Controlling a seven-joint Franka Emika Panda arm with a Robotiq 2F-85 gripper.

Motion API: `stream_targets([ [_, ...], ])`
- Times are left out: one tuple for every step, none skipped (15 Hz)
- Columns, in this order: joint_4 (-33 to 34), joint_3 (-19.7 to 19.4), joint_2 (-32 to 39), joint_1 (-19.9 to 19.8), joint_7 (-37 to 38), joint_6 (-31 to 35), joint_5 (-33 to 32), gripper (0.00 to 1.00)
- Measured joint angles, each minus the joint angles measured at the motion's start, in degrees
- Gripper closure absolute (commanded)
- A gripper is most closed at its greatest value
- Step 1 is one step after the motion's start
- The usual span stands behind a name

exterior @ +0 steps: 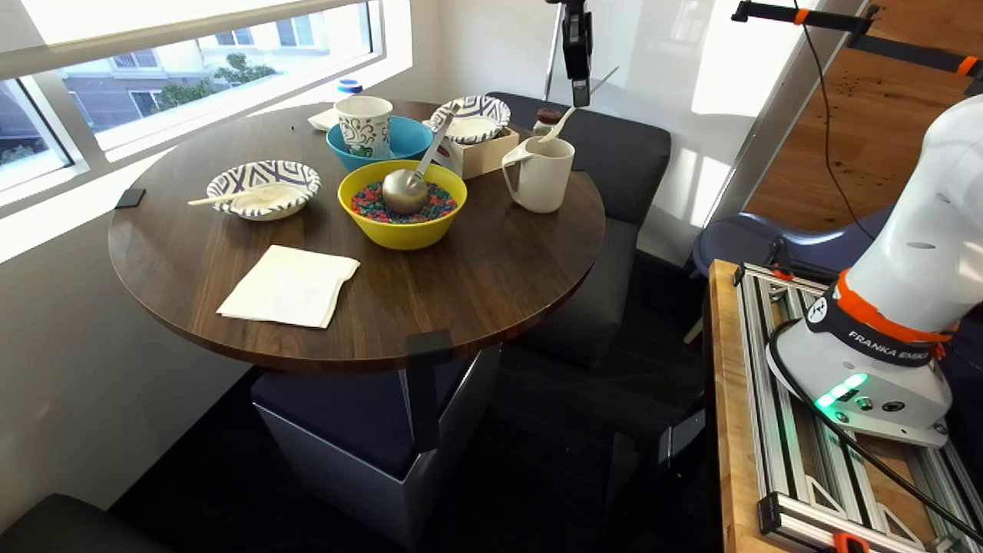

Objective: Remove the spoon from the white mug and put it on the napkin on the left

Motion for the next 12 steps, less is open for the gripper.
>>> stream_targets([
  [-0.1, 0.6, -1.7, 0.3, 1.5, 0.0, -1.2, 0.94],
  [-0.2, 1.5, -3.3, 0.6, 3.5, 0.0, -2.9, 0.94],
  [-0.4, 2.5, -4.9, 1.1, 5.3, 0.2, -4.8, 0.94],
  [-0.5, 3.6, -6.3, 1.7, 6.6, 0.6, -6.7, 0.94],
  [-0.7, 4.8, -7.4, 2.4, 7.7, 1.7, -8.3, 0.94],
  [-1.0, 6.0, -8.3, 3.2, 8.7, 3.5, -9.9, 0.94],
  [-1.5, 7.1, -8.8, 3.9, 9.8, 6.1, -11.0, 0.94],
  [-2.2, 8.1, -9.0, 4.5, 11.1, 9.4, -12.4, 0.95],
  [-2.9, 9.0, -8.9, 5.0, 12.5, 13.1, -13.2, 0.95],
  [-3.8, 9.6, -8.7, 5.4, 14.0, 16.9, -13.8, 0.95],
  [-4.7, 10.2, -8.3, 5.7, 15.4, 20.7, -14.2, 0.95],
  [-5.6, 10.7, -7.8, 6.0, 16.5, 24.4, -14.3, 0.95],
])
